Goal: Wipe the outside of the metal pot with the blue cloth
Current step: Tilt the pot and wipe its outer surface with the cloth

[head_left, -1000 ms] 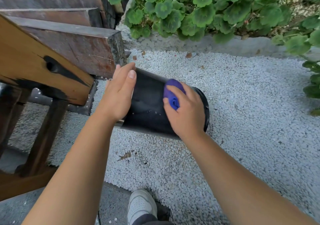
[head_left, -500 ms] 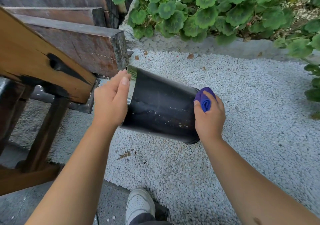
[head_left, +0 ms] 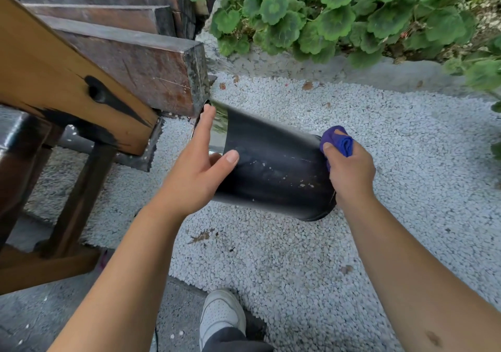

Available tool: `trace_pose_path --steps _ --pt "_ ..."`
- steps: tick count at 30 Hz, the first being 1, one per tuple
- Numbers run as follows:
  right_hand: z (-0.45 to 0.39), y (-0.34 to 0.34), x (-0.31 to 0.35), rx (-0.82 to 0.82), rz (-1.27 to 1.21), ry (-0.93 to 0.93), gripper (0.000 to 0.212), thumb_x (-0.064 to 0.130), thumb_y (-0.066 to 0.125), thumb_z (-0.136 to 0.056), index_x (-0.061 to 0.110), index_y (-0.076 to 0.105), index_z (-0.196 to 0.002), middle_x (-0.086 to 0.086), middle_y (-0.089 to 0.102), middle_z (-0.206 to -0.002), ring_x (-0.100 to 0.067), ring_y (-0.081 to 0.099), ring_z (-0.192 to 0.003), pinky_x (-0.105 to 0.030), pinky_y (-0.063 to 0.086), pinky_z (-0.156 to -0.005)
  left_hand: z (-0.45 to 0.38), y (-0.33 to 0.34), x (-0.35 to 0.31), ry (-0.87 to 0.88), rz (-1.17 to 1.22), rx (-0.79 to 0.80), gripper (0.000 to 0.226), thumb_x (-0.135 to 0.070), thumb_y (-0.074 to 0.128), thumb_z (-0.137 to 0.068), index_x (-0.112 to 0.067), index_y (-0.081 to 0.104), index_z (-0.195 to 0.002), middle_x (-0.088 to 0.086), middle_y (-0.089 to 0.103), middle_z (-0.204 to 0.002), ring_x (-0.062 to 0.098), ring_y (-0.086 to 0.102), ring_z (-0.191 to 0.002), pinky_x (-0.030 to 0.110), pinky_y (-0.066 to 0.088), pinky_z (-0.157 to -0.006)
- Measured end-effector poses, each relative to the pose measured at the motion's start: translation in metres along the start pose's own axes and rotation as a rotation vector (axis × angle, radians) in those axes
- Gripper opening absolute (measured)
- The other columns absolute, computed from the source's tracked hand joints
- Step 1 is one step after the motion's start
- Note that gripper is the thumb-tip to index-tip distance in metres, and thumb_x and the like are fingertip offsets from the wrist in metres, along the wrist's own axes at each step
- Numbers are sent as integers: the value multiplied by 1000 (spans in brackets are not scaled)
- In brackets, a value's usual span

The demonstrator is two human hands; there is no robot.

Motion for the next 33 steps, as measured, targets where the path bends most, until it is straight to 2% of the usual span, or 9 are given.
trace_pose_path --steps 3,7,10,13,16,20,28,30,33 --pt "-4 0 6 31 50 -23 19 41 70 -76 23 64 -72 8 60 -70 -16 56 -68 -29 45 -62 -1 0 0 -60 72 8 97 -75 42 -83 -27 -1 -155 -44 -3 -145 -33 0 -129 -11 10 -94" --pt "-12 8 25 126 125 -53 17 36 70 -77 20 67 -78 4 62 -73 -19 57 -72 -32 47 -67 2 -3 -9 -33 116 -62 82 -67 32 -91 -21 13 -156 -10 -4 -164 -2 -9 -148 0 0 -109" --pt "-4 8 42 95 247 -144 14 37 67 -84 25 64 -77 11 59 -71 -21 59 -77 -33 48 -73 2 -2 -16 46 122 -89 88 -73 20 -91 -12 22 -154 -2 8 -165 7 -6 -150 19 1 -120" --pt "35 22 71 138 209 -314 25 33 67 -87 31 70 -112 21 65 -99 -4 60 -92 -11 41 -82 0 2 -14 52 132 -100 87 -73 15 -91 -12 24 -153 -2 17 -163 5 4 -150 31 8 -122" --pt "93 51 115 234 161 -580 40 31 67 -86 26 65 -126 7 60 -132 -1 51 -111 -9 31 -97 -6 8 -15 96 146 -110 85 -71 18 -94 -9 27 -152 5 23 -161 11 13 -150 34 12 -122" --pt "147 73 145 219 137 -878 46 25 58 -82 17 64 -127 -10 58 -127 -27 55 -108 -39 43 -97 -14 18 -14 26 519 -53 89 -73 41 -88 -10 26 -149 21 37 -150 39 36 -139 61 25 -114" --pt "124 73 98 114 334 -1050 33 31 65 -90 13 70 -117 -20 58 -130 -41 53 -119 -54 41 -101 -17 -13 3 54 125 -201 50 -69 19 -95 -41 43 -129 -9 48 -133 5 45 -126 29 32 -111" --pt "113 66 81 86 388 -1062 31 30 64 -90 14 69 -117 -20 58 -130 -43 52 -119 -55 42 -99 -17 -22 17 -28 176 -234 34 -62 23 -96 -50 45 -119 -19 50 -124 -1 48 -117 38 36 -110" --pt "99 56 65 45 455 -1079 31 26 65 -89 17 67 -119 -19 58 -131 -43 52 -118 -55 43 -97 -12 -27 32 -118 186 -251 40 -75 22 -90 -58 48 -116 -20 52 -124 19 52 -109 52 38 -106"
Point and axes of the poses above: each hand's wrist, its own z-axis away from the middle knuckle, its own y-axis out of the palm, x = y × z, the point moved 7 cm from there along -z, towards the middle knuckle
